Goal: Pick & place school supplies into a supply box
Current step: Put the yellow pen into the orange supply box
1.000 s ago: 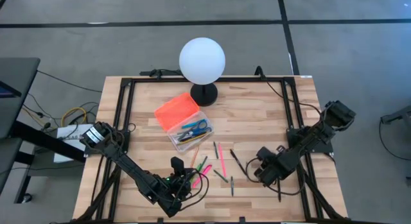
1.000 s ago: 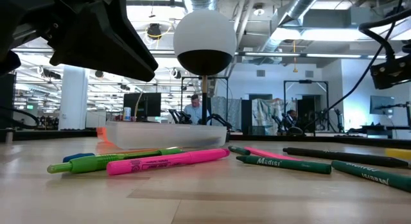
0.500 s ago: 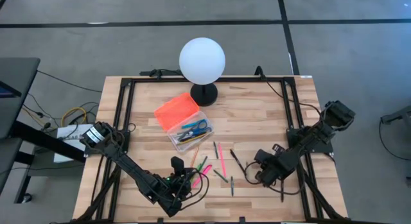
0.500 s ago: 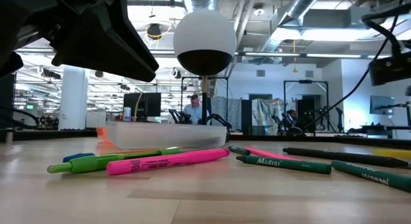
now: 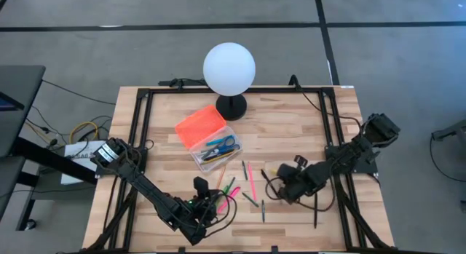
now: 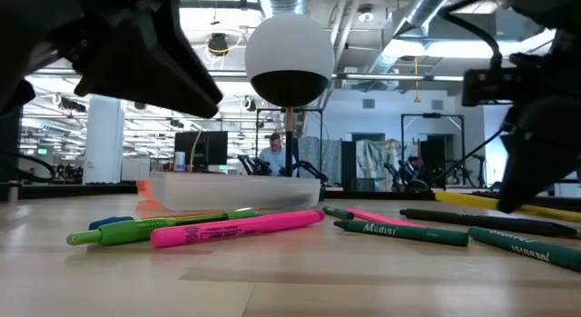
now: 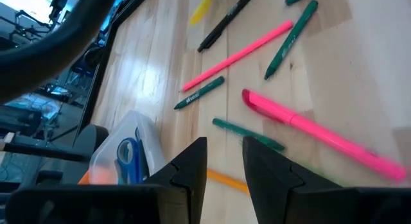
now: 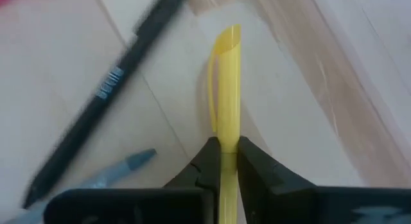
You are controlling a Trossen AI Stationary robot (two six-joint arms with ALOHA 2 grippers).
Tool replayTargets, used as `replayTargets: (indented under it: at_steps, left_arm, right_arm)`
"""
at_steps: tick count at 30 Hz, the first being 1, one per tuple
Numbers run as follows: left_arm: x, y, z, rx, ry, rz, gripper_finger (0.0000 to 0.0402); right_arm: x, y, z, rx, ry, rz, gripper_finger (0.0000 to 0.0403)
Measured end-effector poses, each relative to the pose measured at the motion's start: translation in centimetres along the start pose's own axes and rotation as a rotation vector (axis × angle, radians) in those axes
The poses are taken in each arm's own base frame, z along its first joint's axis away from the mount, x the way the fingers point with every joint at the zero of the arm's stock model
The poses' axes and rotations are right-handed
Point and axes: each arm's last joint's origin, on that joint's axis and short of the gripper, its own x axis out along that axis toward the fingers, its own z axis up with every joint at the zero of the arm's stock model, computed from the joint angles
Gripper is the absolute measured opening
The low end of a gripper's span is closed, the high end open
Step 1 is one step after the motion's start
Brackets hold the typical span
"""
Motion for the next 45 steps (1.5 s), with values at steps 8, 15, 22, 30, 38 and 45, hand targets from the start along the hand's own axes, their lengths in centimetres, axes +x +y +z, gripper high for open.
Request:
replayTargets:
  at_steps: [8,15,22,30,38,45]
  left_arm:
    - [-1.5,0.0,-2.3,0.02,0.107,0.038,0.0095]
    - [-3.4,-0.3,-3.4,0.046,0.076,0.103,0.0095]
    - [-4.1,-0.6,-3.7,0.064,0.059,0.11,0.0095]
    - [-4.2,-0.6,-3.7,0.054,0.065,0.103,0.0095]
    - [-4.2,-0.6,-3.8,0.029,0.083,0.085,0.0095]
    - [-4.2,-0.7,-3.8,0.012,0.098,0.068,0.0095]
  right_arm:
    - [-0.9,0.1,3.2,-0.108,-0.082,-0.028,0.0014]
    - [-2.3,0.2,7.3,-0.23,-0.211,-0.059,0.0015]
    - [-2.2,-0.5,11.9,-0.357,-0.415,-0.016,0.0016]
    - [-1.8,-1.7,15.9,-0.441,-0.625,0.108,0.0017]
    - [1.6,-2.4,18.3,-0.479,-0.732,0.131,0.0016]
    - [4.4,-2.9,20.5,-0.471,-0.711,0.11,0.0023]
